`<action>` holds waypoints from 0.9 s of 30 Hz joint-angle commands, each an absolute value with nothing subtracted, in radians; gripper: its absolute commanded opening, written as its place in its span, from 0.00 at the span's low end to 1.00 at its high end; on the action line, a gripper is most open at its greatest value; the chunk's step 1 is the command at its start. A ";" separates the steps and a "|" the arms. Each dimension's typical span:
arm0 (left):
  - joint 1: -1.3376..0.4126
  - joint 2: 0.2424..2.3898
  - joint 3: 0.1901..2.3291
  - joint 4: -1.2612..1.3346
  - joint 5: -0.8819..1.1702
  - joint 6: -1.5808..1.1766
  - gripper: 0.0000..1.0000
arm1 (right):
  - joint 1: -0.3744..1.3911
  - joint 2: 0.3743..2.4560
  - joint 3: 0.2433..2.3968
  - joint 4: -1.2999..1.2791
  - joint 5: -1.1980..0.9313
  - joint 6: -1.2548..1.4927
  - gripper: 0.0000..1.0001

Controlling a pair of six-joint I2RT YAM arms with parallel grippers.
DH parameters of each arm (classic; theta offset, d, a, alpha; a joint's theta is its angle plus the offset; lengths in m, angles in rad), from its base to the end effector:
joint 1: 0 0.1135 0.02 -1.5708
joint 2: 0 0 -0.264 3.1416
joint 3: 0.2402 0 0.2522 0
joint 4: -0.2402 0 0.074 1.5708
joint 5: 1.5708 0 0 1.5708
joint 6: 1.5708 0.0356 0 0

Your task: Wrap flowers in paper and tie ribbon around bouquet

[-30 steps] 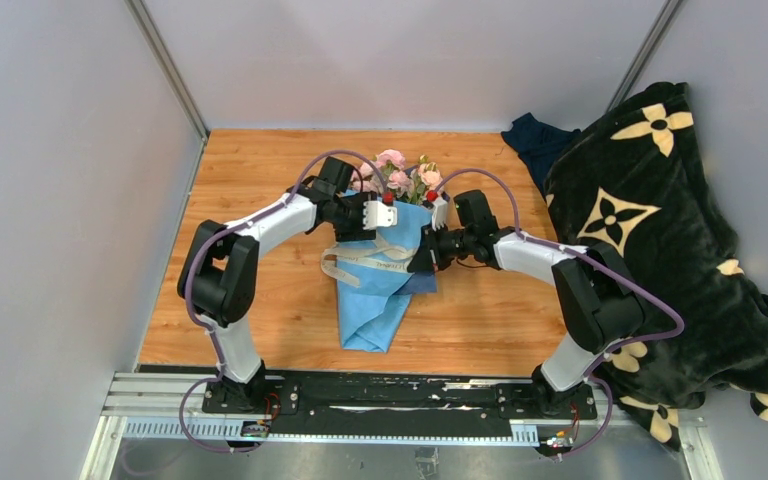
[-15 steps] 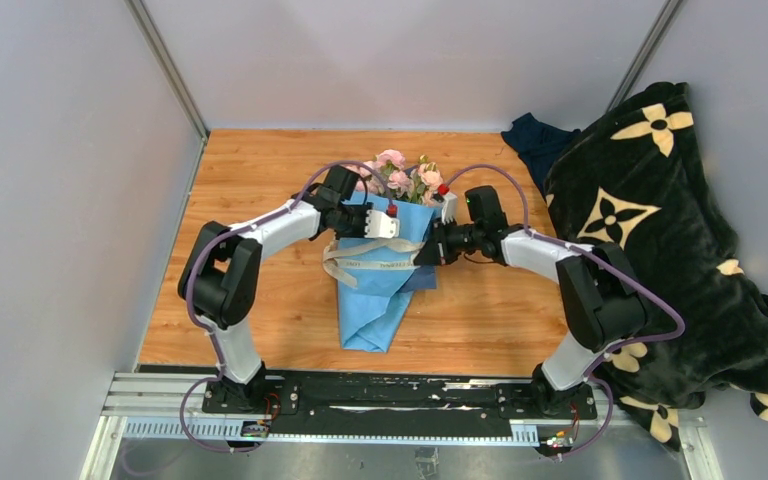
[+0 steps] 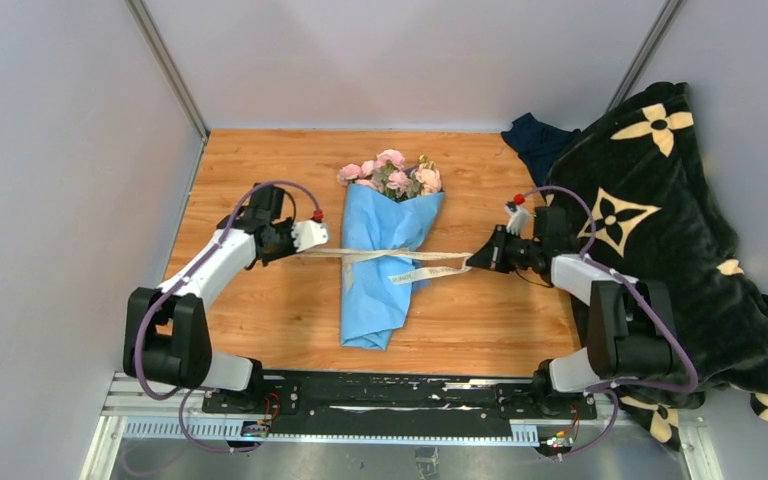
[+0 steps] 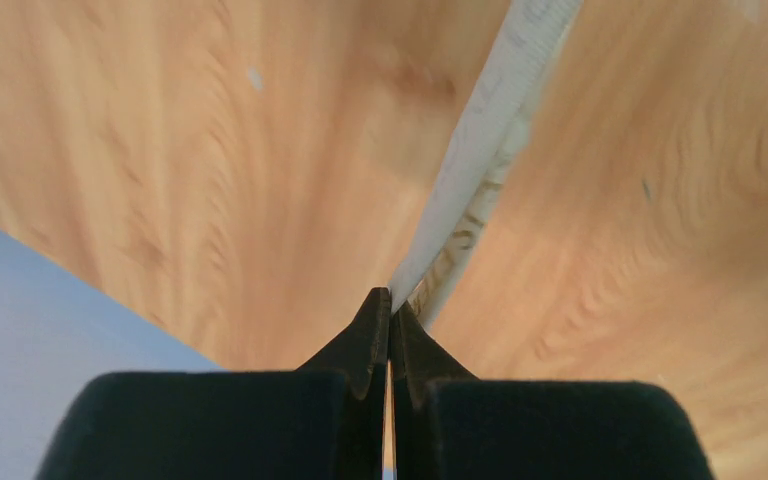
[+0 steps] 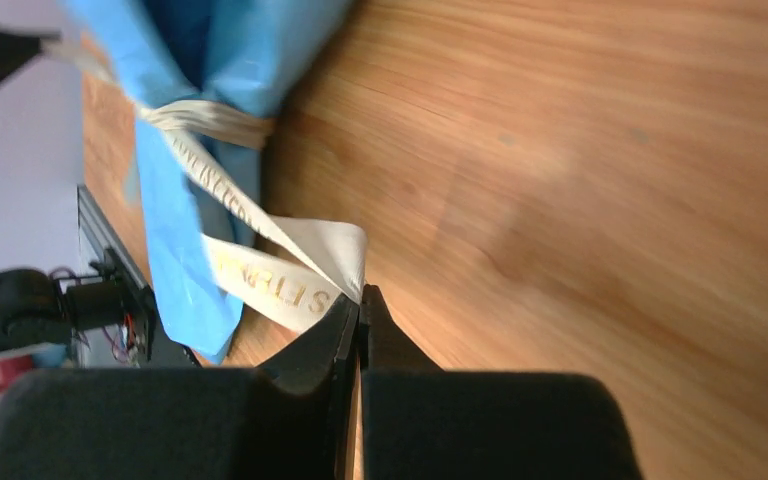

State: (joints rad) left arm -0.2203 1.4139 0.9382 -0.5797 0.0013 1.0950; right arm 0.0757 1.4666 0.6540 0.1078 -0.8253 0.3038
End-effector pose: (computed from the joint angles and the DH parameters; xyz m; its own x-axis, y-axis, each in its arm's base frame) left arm 0.2713 -0.0608 0.2200 -0.1941 0.9544 -0.2268 0.8551 0.2779 0.4376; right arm 0.2765 0.0472 0.1759 -0.7987 0.1429 -0.5845 -0.3882 0.6197 0.6821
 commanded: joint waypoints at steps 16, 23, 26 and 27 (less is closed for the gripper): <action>0.271 1.263 0.660 -0.554 -0.172 1.228 0.00 | -0.370 1.077 0.512 -0.063 -0.493 0.323 0.00; 0.318 1.255 0.647 -0.518 -0.161 1.269 0.00 | -0.419 1.101 0.560 -0.089 -0.492 0.293 0.00; 0.335 1.264 0.647 -0.515 -0.159 1.280 0.00 | -0.464 1.089 0.555 -0.074 -0.501 0.304 0.00; 0.335 1.264 0.650 -0.534 -0.147 1.276 0.00 | -0.464 1.084 0.558 -0.074 -0.508 0.302 0.00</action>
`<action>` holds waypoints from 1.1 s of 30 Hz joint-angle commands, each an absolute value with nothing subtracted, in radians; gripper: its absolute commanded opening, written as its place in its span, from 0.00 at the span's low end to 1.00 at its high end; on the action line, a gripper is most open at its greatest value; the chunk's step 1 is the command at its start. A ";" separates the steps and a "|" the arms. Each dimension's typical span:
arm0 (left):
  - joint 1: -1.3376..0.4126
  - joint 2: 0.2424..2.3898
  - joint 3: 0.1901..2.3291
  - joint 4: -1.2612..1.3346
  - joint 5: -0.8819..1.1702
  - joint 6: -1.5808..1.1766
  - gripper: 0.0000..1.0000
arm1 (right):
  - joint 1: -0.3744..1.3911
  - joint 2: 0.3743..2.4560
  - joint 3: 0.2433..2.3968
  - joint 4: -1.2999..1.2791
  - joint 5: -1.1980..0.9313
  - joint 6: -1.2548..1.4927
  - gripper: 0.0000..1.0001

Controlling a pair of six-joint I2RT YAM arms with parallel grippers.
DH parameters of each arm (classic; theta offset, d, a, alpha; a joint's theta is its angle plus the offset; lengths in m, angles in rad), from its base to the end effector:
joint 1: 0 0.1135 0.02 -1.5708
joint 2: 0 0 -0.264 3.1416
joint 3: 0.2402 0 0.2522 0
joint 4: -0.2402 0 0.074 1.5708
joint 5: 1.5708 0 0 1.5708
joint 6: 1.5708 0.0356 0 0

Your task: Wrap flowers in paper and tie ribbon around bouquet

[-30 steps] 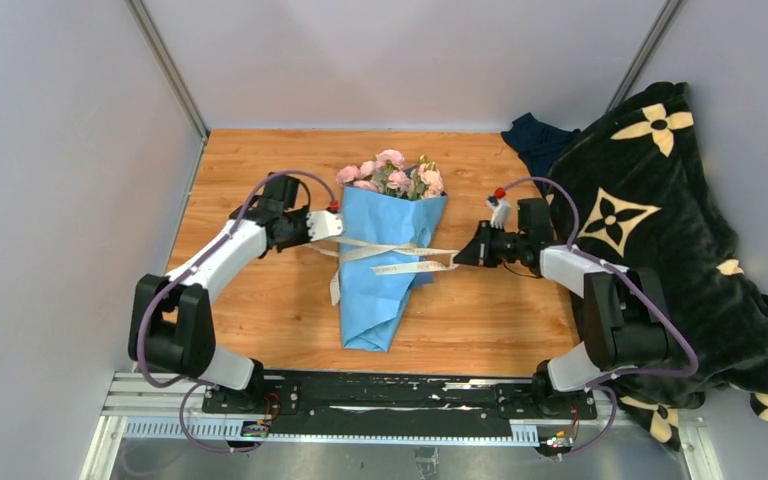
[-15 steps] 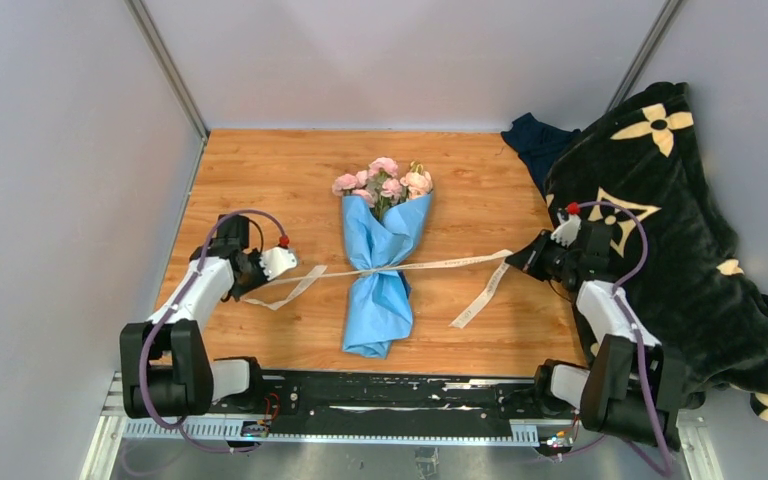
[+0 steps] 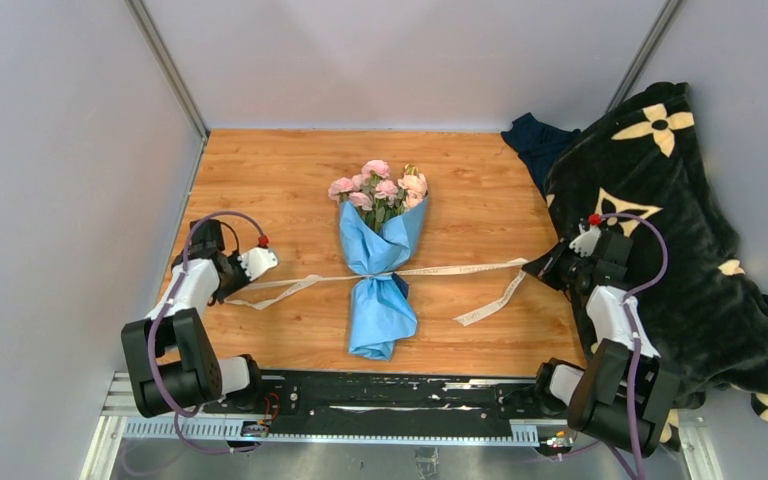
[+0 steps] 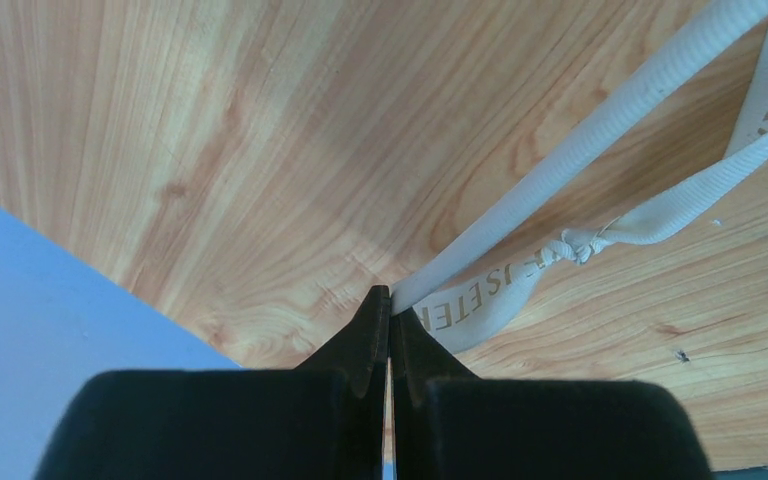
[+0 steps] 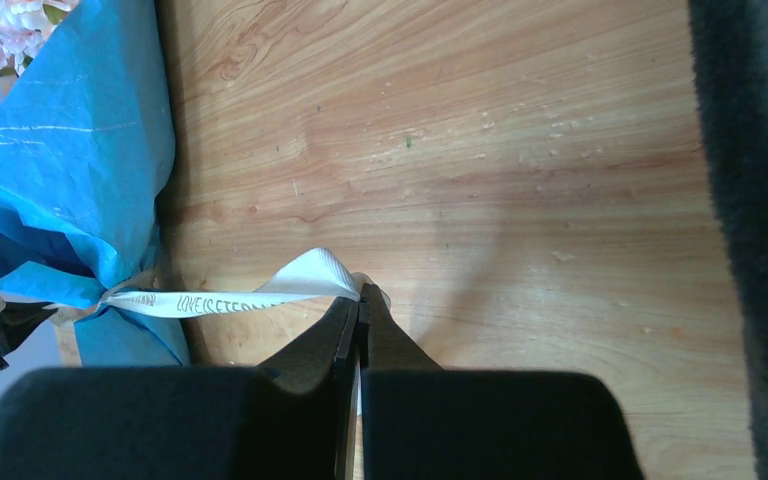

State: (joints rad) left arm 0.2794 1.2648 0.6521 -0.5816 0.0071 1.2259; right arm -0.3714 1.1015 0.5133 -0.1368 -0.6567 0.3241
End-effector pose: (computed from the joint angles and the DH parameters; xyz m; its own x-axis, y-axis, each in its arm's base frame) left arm 0.2074 0.0592 0.1715 -0.5594 0.8186 -0.1305 0.7489 0.5666 0.3438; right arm 0.2075 -0.0575 0.1952 -0.6298 0.5160 -0.5806 0.0656 0.7802 0.6221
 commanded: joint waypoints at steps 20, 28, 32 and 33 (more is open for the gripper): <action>-0.372 1.174 0.974 -1.025 0.359 1.075 0.82 | 0.448 1.258 0.881 -0.244 -0.496 -0.359 0.74; -0.454 1.343 0.820 -0.565 0.348 0.930 0.88 | 0.507 1.576 0.874 -0.059 -0.643 -0.468 0.71; -0.498 1.376 0.767 -0.390 0.288 0.914 0.88 | 0.542 1.667 0.864 0.073 -0.648 -0.441 0.72; -0.508 1.386 0.765 -0.382 0.276 0.915 0.88 | 0.543 1.696 0.879 0.053 -0.651 -0.427 0.70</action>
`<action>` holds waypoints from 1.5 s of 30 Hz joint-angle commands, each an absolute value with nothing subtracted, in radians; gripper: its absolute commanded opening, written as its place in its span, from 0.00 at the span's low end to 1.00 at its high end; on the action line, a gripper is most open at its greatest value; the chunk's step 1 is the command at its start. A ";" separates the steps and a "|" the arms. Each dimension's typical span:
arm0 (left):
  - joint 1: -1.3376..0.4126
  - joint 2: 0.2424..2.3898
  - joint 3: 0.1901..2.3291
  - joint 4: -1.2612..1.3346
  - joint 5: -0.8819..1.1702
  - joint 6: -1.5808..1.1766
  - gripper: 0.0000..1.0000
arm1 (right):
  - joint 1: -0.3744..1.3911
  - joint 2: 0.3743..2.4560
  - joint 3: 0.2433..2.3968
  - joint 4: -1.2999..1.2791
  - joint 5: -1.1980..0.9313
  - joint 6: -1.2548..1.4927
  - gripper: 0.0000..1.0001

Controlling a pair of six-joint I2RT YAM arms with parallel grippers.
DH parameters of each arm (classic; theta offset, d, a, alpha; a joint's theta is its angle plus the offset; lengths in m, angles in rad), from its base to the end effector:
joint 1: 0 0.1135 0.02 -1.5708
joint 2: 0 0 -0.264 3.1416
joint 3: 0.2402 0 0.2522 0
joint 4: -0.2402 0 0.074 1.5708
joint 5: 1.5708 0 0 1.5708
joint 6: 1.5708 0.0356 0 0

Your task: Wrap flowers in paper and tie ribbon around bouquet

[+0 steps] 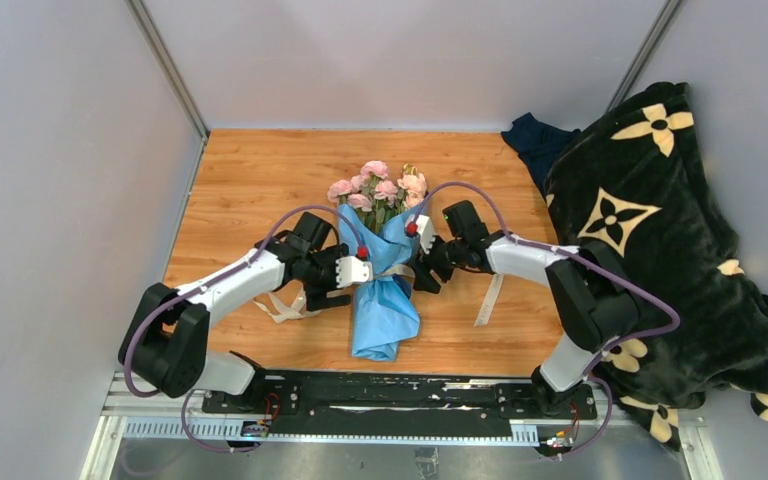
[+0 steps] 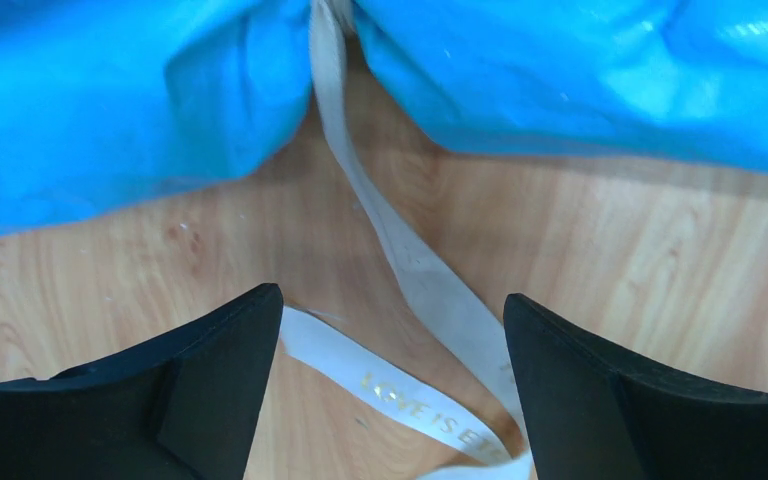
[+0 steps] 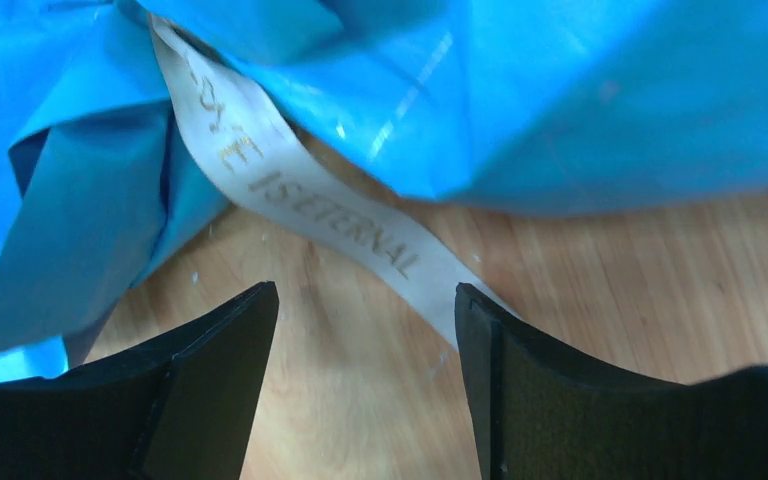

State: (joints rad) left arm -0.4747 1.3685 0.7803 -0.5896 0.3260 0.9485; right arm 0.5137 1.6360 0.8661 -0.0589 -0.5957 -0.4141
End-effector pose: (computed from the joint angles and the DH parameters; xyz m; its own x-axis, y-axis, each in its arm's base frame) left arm 0.2130 -0.1223 0.1866 -0.0384 0.8852 -0.4636 0.9836 0.1154 0.1387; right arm 0.2730 0.1770 0.1732 -0.2912 -0.5467 -0.7851 -0.9330 0.3437 0.1067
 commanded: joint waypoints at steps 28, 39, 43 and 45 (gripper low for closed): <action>-0.583 1.323 0.776 -0.410 -0.020 0.848 0.00 | 0.377 1.565 0.679 0.374 -0.496 -0.051 0.00; -0.584 1.309 0.787 -0.447 0.064 0.786 0.00 | 0.643 1.646 0.641 0.640 -0.588 -0.356 0.56; -0.584 1.305 0.784 -0.450 0.069 0.775 0.00 | 0.677 1.729 0.678 0.656 -0.578 -0.380 0.65; -0.584 1.304 0.787 -0.453 0.066 0.761 0.00 | 0.686 1.755 0.693 0.666 -0.587 -0.375 0.68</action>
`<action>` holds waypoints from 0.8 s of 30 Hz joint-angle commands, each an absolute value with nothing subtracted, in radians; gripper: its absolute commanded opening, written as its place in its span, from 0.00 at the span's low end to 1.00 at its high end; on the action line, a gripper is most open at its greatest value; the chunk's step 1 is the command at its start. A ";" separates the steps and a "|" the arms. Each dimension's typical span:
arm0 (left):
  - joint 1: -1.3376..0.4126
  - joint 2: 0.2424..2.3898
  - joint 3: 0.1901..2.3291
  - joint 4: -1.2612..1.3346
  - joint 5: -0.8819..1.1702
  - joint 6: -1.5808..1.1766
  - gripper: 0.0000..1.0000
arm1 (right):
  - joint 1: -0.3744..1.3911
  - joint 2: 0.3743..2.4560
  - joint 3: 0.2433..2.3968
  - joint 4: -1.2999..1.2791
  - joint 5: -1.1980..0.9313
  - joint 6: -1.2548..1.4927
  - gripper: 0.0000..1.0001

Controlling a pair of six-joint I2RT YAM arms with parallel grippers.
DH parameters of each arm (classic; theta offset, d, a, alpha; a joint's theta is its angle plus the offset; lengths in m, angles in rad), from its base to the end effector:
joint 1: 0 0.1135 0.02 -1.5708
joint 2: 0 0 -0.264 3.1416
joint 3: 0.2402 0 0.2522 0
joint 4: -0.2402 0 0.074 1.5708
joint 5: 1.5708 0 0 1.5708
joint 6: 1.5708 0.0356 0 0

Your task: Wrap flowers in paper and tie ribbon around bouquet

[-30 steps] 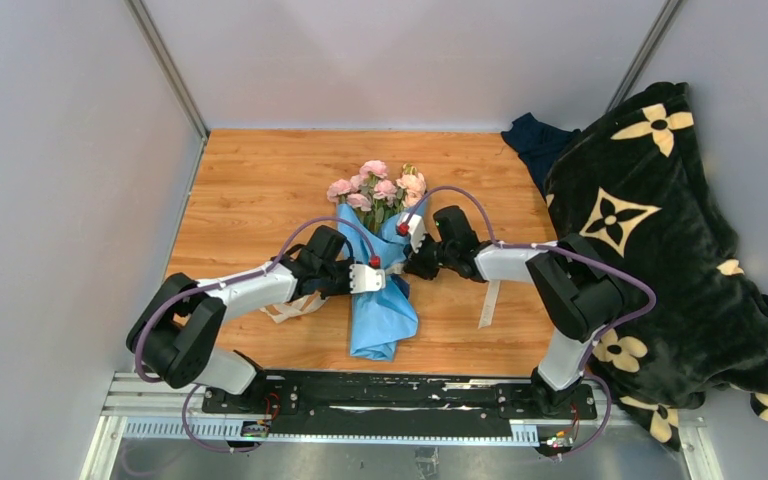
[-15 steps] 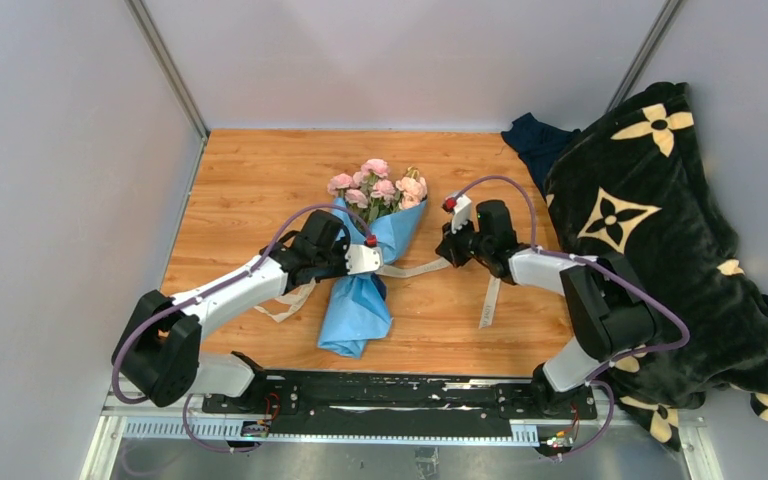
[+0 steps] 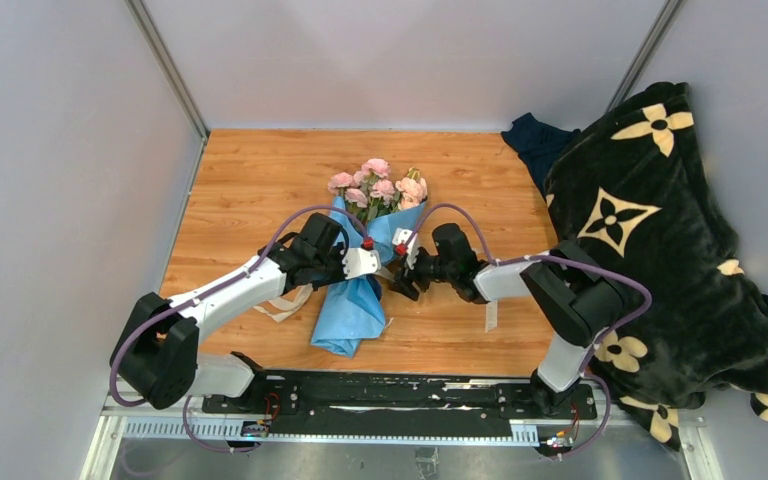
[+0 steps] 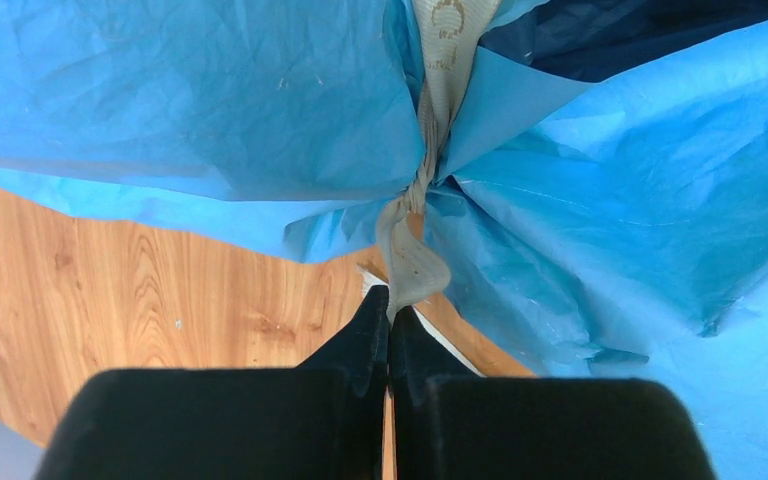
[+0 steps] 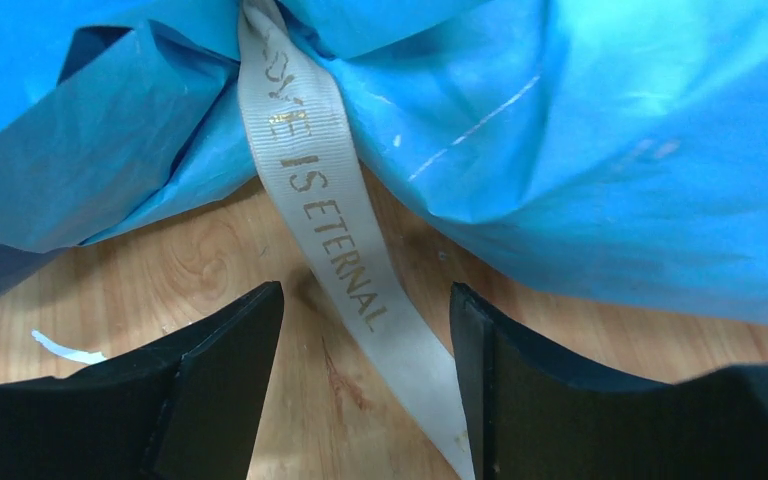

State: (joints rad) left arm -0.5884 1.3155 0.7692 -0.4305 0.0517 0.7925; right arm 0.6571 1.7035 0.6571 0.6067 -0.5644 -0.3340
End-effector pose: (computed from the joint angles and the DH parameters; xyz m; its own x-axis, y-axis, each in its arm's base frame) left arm 0.2112 -0.1431 0.2022 -0.0721 0.9031 -0.4234 0.8969 0.2444 0.3685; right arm 0.2447 0.2128 0.1489 -0.0236 -0.3680 -0.9295 -0.9601 0.2675 -0.0815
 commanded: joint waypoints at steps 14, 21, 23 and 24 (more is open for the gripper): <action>-0.552 1.303 0.879 -0.536 0.112 0.627 0.00 | 0.583 1.754 0.553 1.071 -0.260 0.064 0.00; -0.517 1.282 0.815 -0.520 0.136 0.653 0.00 | 0.401 1.514 0.430 0.929 -0.220 0.185 0.00; -0.506 1.273 0.774 -0.497 0.129 0.680 0.00 | 0.337 1.489 0.413 0.892 -0.235 0.205 0.00; -0.503 1.268 0.751 -0.476 0.112 0.692 0.00 | 0.308 1.482 0.402 0.893 -0.250 0.217 0.00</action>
